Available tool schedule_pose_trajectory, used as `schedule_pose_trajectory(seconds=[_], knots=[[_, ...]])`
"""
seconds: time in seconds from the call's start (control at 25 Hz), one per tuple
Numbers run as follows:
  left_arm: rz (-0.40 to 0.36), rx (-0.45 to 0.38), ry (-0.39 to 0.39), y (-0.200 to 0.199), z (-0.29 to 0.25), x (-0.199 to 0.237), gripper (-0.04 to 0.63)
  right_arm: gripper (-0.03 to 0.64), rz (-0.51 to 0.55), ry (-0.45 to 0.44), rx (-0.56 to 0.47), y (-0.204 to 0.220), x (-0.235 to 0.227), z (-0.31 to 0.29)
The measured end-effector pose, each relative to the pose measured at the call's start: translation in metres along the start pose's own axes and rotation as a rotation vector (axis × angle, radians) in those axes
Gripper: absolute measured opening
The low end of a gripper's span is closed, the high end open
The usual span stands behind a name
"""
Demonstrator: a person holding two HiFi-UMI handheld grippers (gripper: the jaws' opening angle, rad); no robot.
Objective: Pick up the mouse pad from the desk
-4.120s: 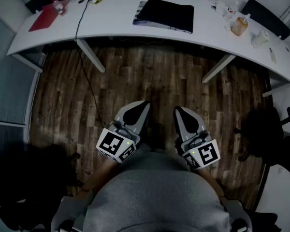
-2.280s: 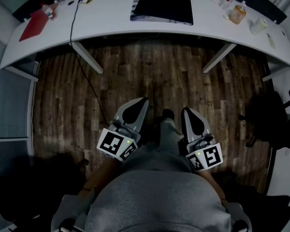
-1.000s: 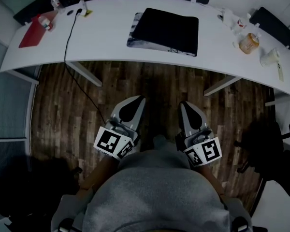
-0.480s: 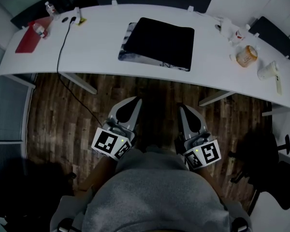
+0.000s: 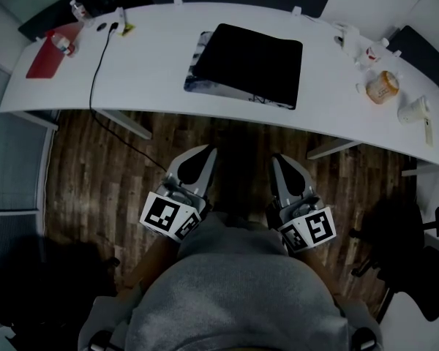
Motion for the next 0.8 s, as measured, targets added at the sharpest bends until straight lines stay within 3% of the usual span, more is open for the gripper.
schedule_pose_trajectory(seconds=[0.28,0.8], knots=[[-0.010,-0.011,0.011,-0.007,-0.003,0.006,0.000,0.000,0.002,-0.003,0.004,0.000,0.003,-0.008],[-0.015,-0.015,-0.044,-0.001,-0.003,0.004,0.000,0.000,0.006,-0.030,0.018,-0.002,-0.010,-0.002]])
Point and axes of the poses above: the fingertips, and each gripper's own axes: z backward along the fingers, x to its left, y out of its underside, the point moved 10 cm from there along z, backward along the fingers, and after that the axes turned 5 degrees about -z, right-handed, at the moved point
